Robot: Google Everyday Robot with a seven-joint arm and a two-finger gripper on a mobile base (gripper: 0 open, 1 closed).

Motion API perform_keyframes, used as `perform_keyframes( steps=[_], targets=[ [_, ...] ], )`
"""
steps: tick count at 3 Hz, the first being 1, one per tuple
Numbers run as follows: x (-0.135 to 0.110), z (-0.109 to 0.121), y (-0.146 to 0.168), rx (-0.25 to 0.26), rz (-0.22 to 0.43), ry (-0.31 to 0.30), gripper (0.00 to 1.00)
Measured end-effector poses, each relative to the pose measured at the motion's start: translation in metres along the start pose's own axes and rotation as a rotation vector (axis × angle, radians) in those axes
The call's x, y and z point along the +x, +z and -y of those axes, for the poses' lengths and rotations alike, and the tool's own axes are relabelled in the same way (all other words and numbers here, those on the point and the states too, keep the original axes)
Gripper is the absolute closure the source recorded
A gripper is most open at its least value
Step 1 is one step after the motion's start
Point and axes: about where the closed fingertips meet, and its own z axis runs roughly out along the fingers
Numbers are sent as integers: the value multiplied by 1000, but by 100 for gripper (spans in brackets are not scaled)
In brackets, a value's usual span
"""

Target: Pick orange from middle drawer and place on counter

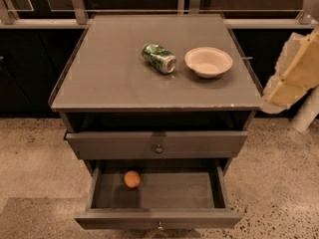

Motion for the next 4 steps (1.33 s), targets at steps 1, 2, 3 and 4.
perform_keyframes(
  steps=[1, 2, 3, 4],
  targets=[
    [-14, -31, 24, -19, 104, 101, 0],
    [-20, -70, 75, -105, 175, 206, 0],
    [-21, -105, 127, -228, 204, 266, 0],
    [-19, -126, 157, -310, 211, 296, 0]
  ],
)
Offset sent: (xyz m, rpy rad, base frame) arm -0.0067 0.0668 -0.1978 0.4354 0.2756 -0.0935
